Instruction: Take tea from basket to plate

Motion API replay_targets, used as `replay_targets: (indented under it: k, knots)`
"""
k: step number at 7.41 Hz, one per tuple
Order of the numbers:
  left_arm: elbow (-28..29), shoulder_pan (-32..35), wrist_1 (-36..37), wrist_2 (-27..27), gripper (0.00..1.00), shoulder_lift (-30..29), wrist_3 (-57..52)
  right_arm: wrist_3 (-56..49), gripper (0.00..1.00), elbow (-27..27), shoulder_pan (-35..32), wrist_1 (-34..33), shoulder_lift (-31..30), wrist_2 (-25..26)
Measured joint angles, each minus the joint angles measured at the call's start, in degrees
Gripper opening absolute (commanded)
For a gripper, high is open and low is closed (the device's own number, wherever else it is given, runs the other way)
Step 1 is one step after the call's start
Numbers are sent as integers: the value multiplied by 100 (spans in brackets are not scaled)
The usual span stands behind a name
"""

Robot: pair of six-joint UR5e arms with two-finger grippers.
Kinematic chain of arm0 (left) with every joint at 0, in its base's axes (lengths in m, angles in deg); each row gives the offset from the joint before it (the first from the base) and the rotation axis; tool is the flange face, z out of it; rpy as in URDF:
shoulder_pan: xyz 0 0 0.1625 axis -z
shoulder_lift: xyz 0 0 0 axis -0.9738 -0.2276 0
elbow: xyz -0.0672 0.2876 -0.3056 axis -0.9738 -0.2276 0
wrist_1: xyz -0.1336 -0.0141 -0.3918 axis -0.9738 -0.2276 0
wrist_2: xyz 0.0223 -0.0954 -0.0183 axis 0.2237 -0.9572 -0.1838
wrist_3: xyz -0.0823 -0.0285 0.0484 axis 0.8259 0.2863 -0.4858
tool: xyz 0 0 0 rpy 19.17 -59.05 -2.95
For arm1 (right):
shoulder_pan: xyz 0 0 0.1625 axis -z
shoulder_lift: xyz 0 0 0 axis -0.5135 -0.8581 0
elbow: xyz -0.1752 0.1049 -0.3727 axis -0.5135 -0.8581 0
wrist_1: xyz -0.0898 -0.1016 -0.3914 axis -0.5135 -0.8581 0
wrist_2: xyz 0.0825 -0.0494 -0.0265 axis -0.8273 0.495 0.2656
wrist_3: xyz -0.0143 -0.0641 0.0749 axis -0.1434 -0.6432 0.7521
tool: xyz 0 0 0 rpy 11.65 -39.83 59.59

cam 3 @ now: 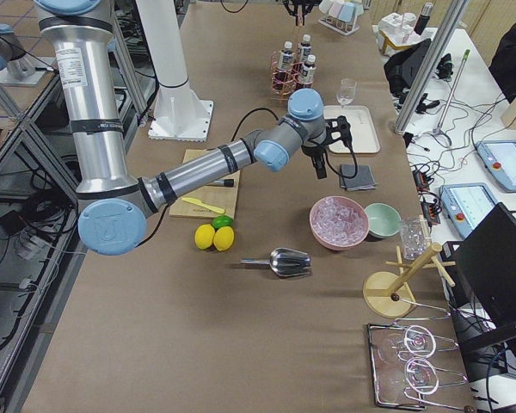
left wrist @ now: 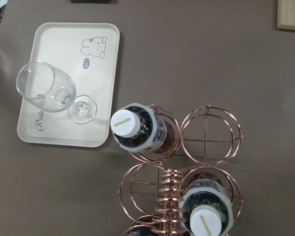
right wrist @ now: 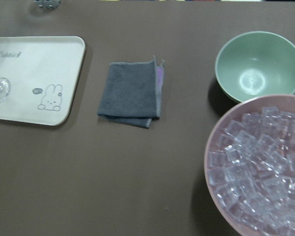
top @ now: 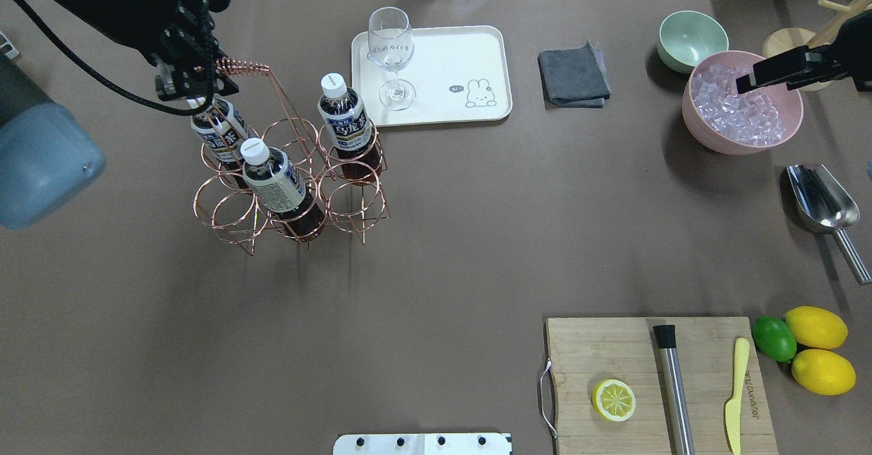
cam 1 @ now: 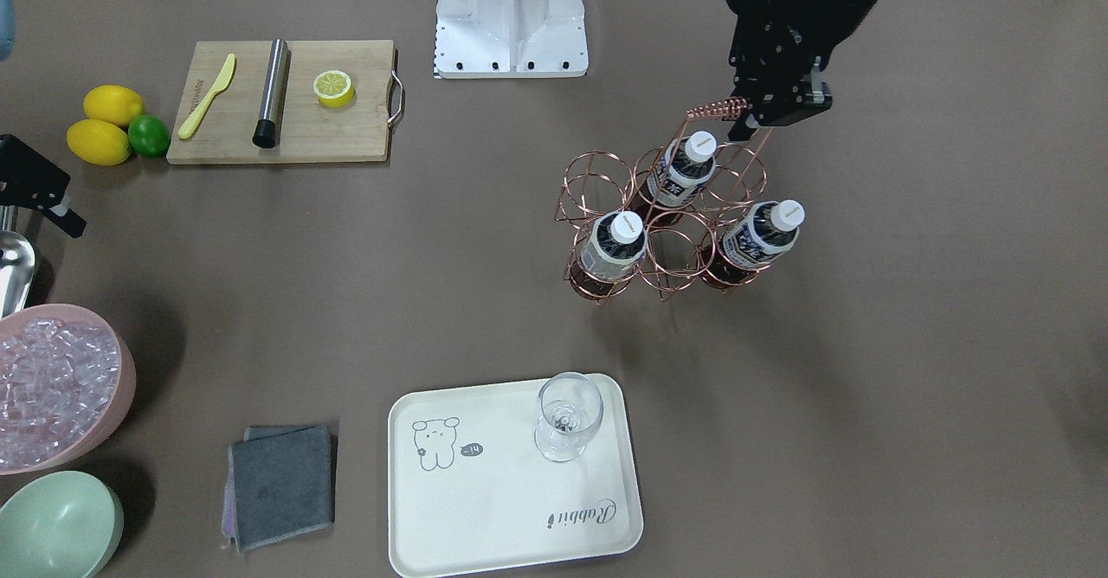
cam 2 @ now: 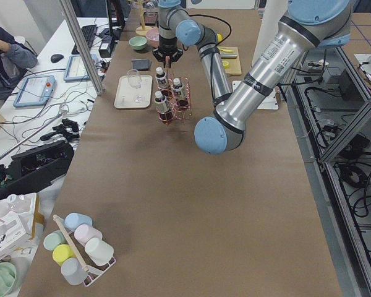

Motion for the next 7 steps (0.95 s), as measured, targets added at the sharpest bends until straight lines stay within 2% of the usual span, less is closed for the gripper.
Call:
replay_targets:
  k: [2, 5, 7]
  knots:
    - [5, -466, -122, 238, 0, -331, 253, 122, 100, 0, 272, 611, 209, 258]
    - [68, -1185, -382, 1054, 0, -739, 318, 108, 100, -11, 740, 1337, 499, 941]
    - [248, -1587, -570, 1249, 0, -952, 1039, 54, 100, -38, 1045, 1738, 611, 1398]
